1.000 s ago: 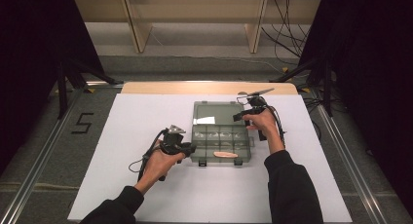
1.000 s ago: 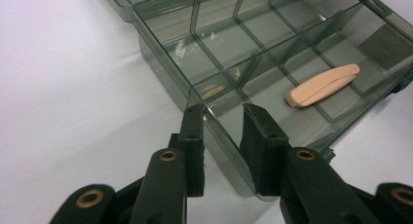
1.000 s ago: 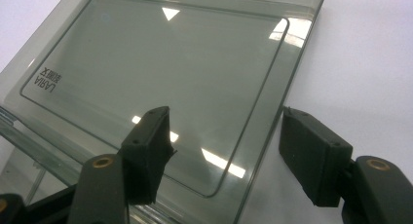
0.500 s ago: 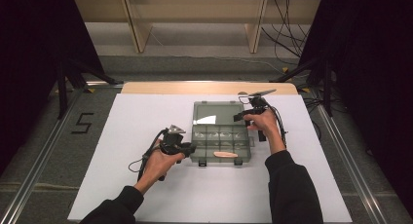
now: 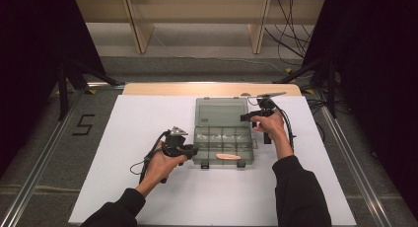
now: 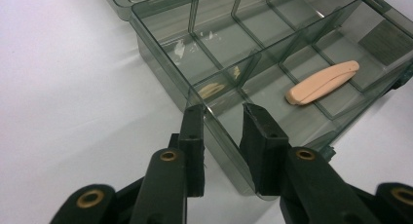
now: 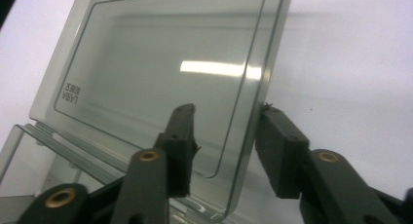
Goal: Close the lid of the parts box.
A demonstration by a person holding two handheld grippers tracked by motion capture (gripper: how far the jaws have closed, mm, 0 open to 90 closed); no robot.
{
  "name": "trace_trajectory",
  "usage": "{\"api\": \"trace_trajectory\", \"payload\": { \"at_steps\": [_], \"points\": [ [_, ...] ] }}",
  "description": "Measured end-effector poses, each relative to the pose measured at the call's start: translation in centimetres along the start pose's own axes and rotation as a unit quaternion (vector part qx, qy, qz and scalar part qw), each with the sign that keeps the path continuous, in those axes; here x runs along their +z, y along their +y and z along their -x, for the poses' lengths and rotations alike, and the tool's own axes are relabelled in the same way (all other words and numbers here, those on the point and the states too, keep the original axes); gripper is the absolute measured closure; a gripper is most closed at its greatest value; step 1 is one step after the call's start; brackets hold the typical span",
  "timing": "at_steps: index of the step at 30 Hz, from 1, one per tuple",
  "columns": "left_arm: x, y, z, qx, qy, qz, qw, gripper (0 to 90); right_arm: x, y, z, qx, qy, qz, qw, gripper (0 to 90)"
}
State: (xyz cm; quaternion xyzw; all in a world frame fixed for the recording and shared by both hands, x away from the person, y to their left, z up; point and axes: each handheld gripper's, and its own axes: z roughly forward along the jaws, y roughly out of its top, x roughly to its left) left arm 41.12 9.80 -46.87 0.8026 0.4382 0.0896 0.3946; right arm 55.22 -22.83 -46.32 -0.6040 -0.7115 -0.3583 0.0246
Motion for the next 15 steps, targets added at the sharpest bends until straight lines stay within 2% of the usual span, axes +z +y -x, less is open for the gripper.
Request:
{"api": "trace_trajectory", "payload": {
  "at_steps": [1,2,3,4,6,7,9,10,14,15],
  "points": [
    [0.0,0.0,0.0,0.0,0.0,0.0,1.0,70.8,0.0,0.0,0.0,0.0,0.0,0.0,1.0,61.2],
    [0.0,0.0,0.0,0.0,0.001,0.0,1.0,70.8,-0.1,-0.1,0.3,-0.011,-0.002,0.025,0.9996,64.3],
    [0.0,0.0,0.0,0.001,0.0,0.0,1.0,70.8,-0.1,-0.1,0.3,-0.013,-0.001,0.03,0.9994,65.6],
    [0.0,0.0,0.0,0.001,0.0,0.0,1.0,70.8,-0.4,-0.1,0.2,-0.006,0.002,0.02,0.9998,66.7],
    [0.0,0.0,0.0,0.001,0.0,0.0,1.0,70.8,-0.8,-0.2,0.1,-0.004,0.004,0.017,0.9998,68.5],
    [0.0,0.0,0.0,0.001,0.0,0.0,1.0,70.8,-0.8,-0.2,0.3,-0.019,0.003,0.027,0.9995,69.5],
    [0.0,0.0,0.0,0.001,0.001,0.0,1.0,70.8,-1.0,-0.3,0.2,-0.011,0.004,0.024,0.9996,70.5],
    [0.0,0.0,0.0,0.0,0.0,0.0,1.0,70.8,-1.0,-0.4,0.4,-0.02,0.007,0.042,0.9989,72.6],
    [0.0,0.0,0.0,0.0,0.0,0.0,1.0,70.8,-1.4,-0.5,0.4,-0.032,0.006,0.05,0.9982,75.4],
    [0.0,0.0,0.0,0.0,0.0,0.0,1.0,70.8,-1.4,-0.5,0.5,-0.036,0.012,0.052,0.9979,76.0]
  ]
}}
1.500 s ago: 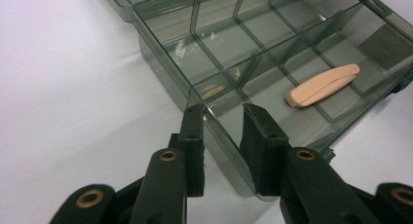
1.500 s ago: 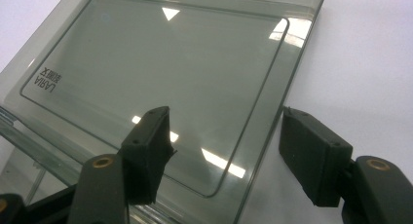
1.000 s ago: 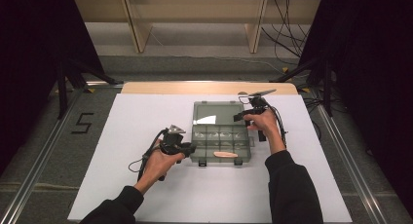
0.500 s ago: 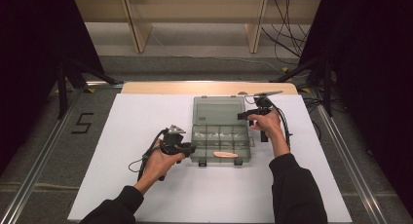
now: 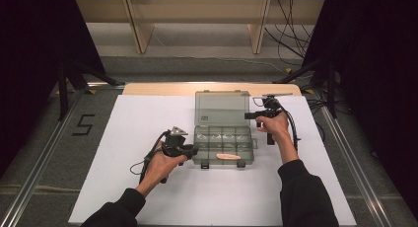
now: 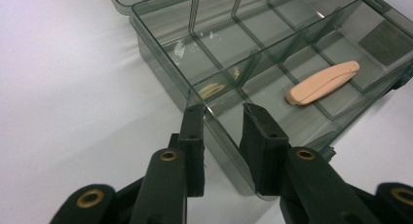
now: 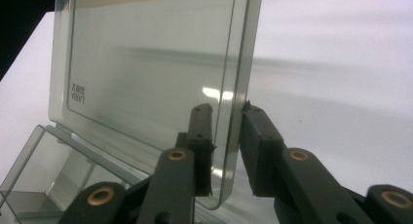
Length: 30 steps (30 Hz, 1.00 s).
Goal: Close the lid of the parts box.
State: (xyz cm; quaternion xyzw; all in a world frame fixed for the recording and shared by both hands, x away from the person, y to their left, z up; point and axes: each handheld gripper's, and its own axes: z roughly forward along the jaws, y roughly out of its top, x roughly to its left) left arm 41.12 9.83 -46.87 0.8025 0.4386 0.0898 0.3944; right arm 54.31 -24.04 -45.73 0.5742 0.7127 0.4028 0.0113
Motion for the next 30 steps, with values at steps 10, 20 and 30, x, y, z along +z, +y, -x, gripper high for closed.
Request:
{"api": "trace_trajectory", "payload": {
  "at_steps": [10,20,30],
  "points": [
    [0.0,0.0,0.1,-0.001,0.001,0.002,1.0,70.7,-0.5,-0.5,0.2,-0.017,0.006,0.028,0.9994,82.8],
    [0.0,-0.1,0.1,-0.002,0.003,0.001,1.0,70.5,-0.9,-1.1,0.1,-0.073,0.008,0.057,0.9957,83.6],
    [0.0,-0.1,0.0,-0.001,-0.001,0.003,1.0,70.4,-1.4,-1.9,-0.1,-0.136,0.003,0.086,0.9869,83.4]
  ]
}}
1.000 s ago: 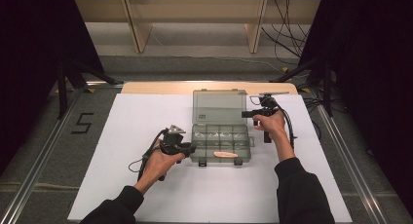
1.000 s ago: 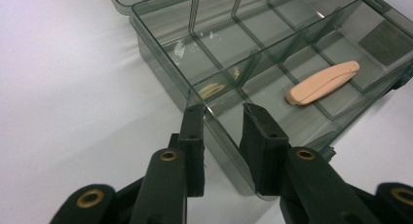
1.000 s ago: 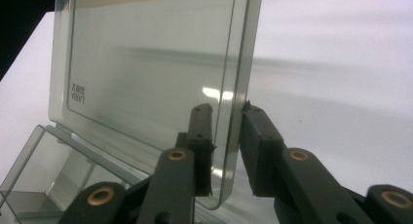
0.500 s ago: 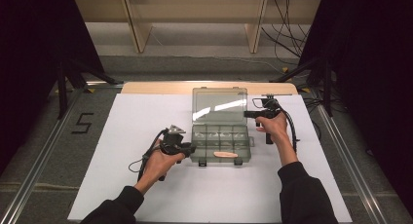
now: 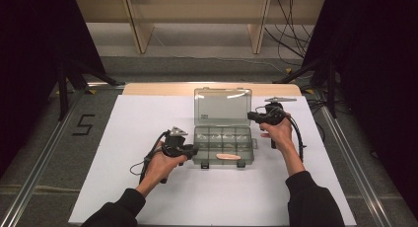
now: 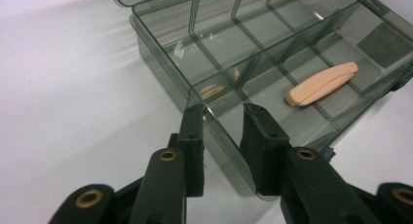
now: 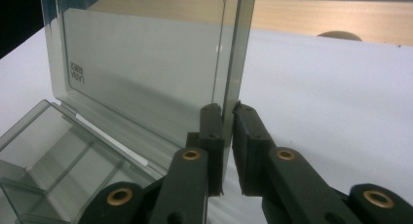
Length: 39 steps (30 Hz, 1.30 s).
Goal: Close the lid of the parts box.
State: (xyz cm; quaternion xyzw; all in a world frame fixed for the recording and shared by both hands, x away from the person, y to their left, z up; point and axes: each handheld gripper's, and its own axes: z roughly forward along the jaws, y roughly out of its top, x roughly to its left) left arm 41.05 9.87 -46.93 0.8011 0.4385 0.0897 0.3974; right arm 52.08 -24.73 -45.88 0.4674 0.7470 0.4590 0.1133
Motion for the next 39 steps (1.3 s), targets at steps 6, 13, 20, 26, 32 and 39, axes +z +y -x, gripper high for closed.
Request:
{"api": "trace_trajectory", "payload": {
  "at_steps": [6,13,20,26,32,39],
  "points": [
    [0.0,0.0,0.0,-0.001,-0.002,0.002,1.0,70.3,-0.1,-0.5,-0.2,-0.026,-0.006,0.023,0.9994,83.2],
    [0.0,0.0,-0.1,0.001,-0.003,0.002,1.0,70.2,-0.2,-1.3,-0.4,-0.05,-0.006,0.05,0.9974,82.9],
    [0.0,0.2,-0.7,0.039,-0.008,0.003,0.9992,70.1,-0.3,-1.6,-0.6,-0.075,-0.016,0.061,0.9952,82.7],
    [0.0,0.1,-0.8,0.042,-0.009,0.003,0.9991,70.0,-0.4,-2.0,-0.7,-0.084,-0.02,0.077,0.9933,82.6],
    [-0.1,0.1,-0.7,0.041,-0.009,0.002,0.9991,69.9,-0.4,-2.1,-0.8,-0.094,-0.027,0.082,0.9919,82.5],
    [-0.1,0.1,-0.6,0.033,-0.008,0.002,0.9994,69.5,-0.5,-2.4,-1.0,-0.108,-0.031,0.087,0.9898,82.3]
  ]
}}
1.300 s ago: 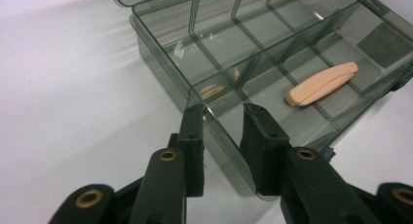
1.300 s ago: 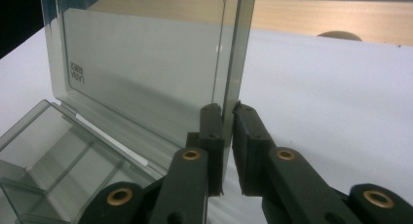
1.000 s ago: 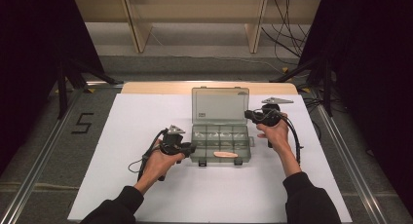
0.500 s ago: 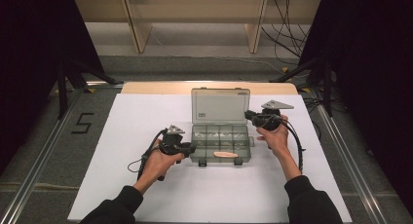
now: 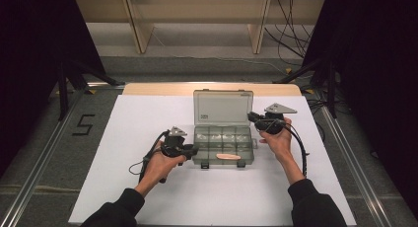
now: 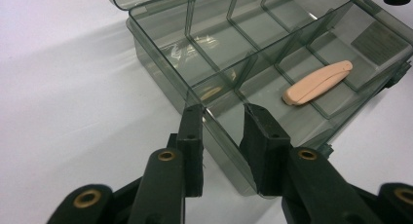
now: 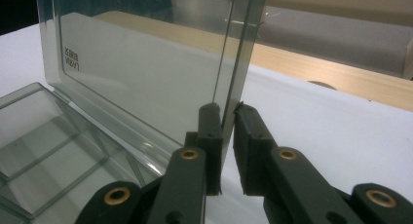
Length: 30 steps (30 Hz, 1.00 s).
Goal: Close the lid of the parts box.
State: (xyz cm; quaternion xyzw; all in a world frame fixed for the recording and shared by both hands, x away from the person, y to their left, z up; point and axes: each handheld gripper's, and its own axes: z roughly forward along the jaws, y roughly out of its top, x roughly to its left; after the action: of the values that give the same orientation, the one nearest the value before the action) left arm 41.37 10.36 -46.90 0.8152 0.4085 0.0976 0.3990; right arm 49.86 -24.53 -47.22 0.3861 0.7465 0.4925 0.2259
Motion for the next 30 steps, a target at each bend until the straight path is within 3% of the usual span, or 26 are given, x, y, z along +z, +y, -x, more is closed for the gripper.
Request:
{"api": "trace_trajectory", "payload": {
  "at_steps": [6,8,9,10,11,14,15,16,18,19,20,21,22,23,24,25,26,29,30],
  "points": [
    [0.0,0.0,0.0,0.0,0.003,0.001,1.0,69.4,-0.1,-0.1,-0.2,0.002,-0.002,-0.005,1.0,82.2],
    [0.0,0.0,0.0,0.001,-0.002,-0.001,1.0,69.3,0.0,-0.2,-0.1,-0.007,-0.004,0.01,0.9999,82.1],
    [0.0,0.0,0.0,-0.002,0.0,0.0,1.0,69.3,-0.1,-0.2,-0.2,0.004,0.003,0.0,1.0,82.1],
    [0.0,0.0,0.0,0.002,0.002,0.001,1.0,69.3,-0.1,-0.2,-0.2,0.004,0.003,0.0,1.0,82.1],
    [0.0,0.0,0.0,0.0,0.002,0.001,1.0,68.6,0.1,-0.3,-0.2,-0.007,-0.007,0.017,0.9998,82.0],
    [-0.1,0.1,-0.2,0.013,0.002,-0.005,0.9999,66.5,0.1,-0.3,-0.2,-0.004,-0.004,0.015,0.9999,81.9],
    [-0.1,0.1,-0.4,0.023,0.003,-0.004,0.9997,61.5,0.0,-0.2,-0.3,0.005,0.0,0.006,1.0,81.8],
    [0.0,0.1,-0.2,0.002,0.009,0.0,1.0,58.1,0.0,-0.2,-0.4,0.005,-0.001,0.006,1.0,81.8],
    [-0.2,0.3,-0.6,0.007,0.006,0.001,1.0,54.5,0.0,-0.2,-0.4,0.004,-0.003,0.006,1.0,81.8],
    [-0.2,1.1,-2.2,0.107,0.007,0.003,0.9943,50.7,0.0,-0.2,-0.4,0.004,-0.002,0.006,1.0,81.8],
    [-0.5,1.5,-2.0,0.074,0.013,0.015,0.997,43.7,0.0,-0.2,-0.3,0.0,-0.003,0.008,1.0,81.8],
    [-0.5,1.5,-2.0,0.074,0.013,0.015,0.997,41.0,0.0,-0.2,-0.3,0.0,-0.003,0.008,1.0,81.8],
    [-0.5,1.5,-1.0,-0.007,0.011,0.031,0.9994,39.0,0.1,-0.3,-0.3,-0.006,-0.005,0.012,0.9999,81.7],
    [-0.7,2.0,-0.9,-0.014,0.012,0.035,0.9992,39.0,0.1,-0.3,-0.3,-0.006,-0.005,0.012,0.9999,81.7],
    [-0.9,2.6,-1.2,0.012,0.022,0.042,0.9988,36.4,0.1,-0.3,-0.4,-0.002,-0.004,0.01,0.9999,81.7],
    [-1.1,3.0,-1.0,-0.002,0.022,0.049,0.9986,36.4,0.1,-0.3,-0.4,-0.002,-0.004,0.01,0.9999,81.7],
    [-1.4,4.3,-1.5,0.033,0.031,0.057,0.9974,35.3,0.0,-0.2,-0.4,-0.003,-0.005,0.006,1.0,81.7],
    [-1.7,5.4,-1.8,0.041,0.038,0.062,0.9965,35.2,0.0,-0.2,-0.4,-0.004,-0.006,0.006,1.0,81.7],
    [-1.8,5.9,-1.6,0.017,0.044,0.067,0.9966,35.0,0.0,-0.2,-0.4,-0.004,-0.006,0.006,1.0,81.7]
  ]
}}
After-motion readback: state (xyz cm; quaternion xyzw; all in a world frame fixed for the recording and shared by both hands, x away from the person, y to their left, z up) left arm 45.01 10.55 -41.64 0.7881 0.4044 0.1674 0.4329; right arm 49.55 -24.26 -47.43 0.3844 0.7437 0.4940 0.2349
